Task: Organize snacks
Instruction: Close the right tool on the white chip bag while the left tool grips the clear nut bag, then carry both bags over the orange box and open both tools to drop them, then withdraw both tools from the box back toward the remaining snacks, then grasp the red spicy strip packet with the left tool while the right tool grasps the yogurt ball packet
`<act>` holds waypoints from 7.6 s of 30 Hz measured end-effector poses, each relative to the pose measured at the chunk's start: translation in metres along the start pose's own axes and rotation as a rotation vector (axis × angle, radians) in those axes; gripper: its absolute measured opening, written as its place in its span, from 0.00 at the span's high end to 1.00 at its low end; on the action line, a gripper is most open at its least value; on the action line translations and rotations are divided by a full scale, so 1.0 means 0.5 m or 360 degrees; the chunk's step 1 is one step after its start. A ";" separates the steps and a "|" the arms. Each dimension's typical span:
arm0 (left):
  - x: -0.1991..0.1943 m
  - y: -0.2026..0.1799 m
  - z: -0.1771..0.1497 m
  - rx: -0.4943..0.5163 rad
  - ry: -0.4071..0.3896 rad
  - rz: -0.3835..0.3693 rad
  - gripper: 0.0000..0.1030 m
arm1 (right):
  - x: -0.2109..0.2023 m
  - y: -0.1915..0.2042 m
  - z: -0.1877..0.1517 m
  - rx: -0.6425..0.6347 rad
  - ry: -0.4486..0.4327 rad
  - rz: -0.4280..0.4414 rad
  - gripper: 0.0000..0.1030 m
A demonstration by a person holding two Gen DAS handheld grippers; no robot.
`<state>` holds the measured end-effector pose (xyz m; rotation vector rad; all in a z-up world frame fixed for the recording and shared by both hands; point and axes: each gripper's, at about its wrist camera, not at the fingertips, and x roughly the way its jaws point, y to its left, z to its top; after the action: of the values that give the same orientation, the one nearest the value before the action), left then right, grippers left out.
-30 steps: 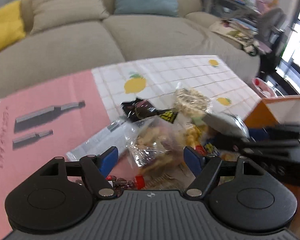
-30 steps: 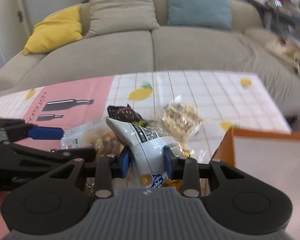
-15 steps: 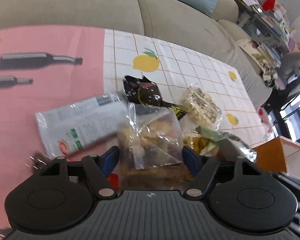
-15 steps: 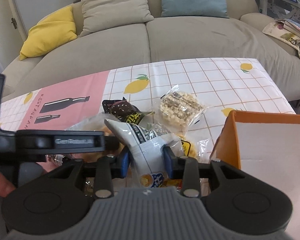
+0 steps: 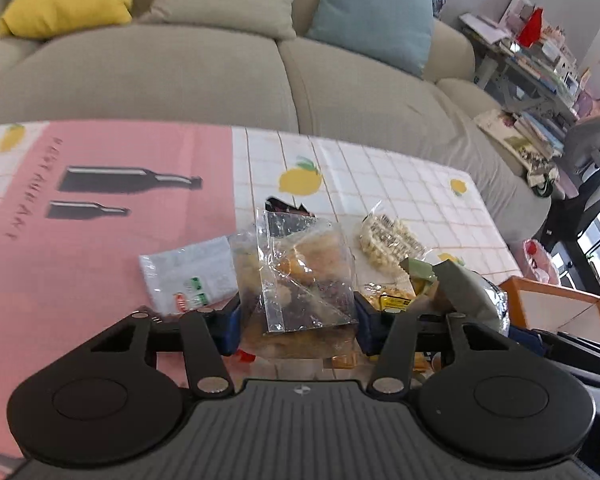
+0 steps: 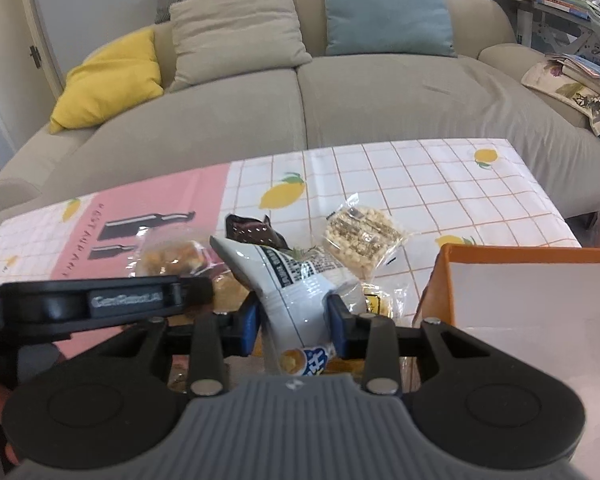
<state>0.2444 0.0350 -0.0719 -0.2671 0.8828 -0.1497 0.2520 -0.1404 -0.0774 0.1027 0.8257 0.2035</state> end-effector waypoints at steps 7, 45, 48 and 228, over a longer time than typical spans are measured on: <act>-0.125 -0.012 -0.023 0.0018 -0.0026 0.0021 0.42 | -0.088 0.007 -0.005 0.0014 -0.0029 0.0117 0.67; -0.078 -0.428 -0.107 0.0853 0.0395 -0.0317 0.42 | -0.319 -0.418 -0.040 0.0540 0.0235 0.0009 0.67; -0.043 -0.448 -0.122 0.0962 0.0477 -0.0256 0.42 | -0.280 -0.434 -0.058 0.0621 0.0320 0.0026 0.67; -0.047 0.040 -0.302 0.0760 0.0397 0.0144 0.39 | -0.067 0.058 -0.307 -0.0005 0.0360 -0.0022 0.89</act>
<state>0.1125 0.0342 -0.1516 0.2418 1.0748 -0.3083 0.1128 -0.1178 -0.1519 0.0716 1.0511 0.2061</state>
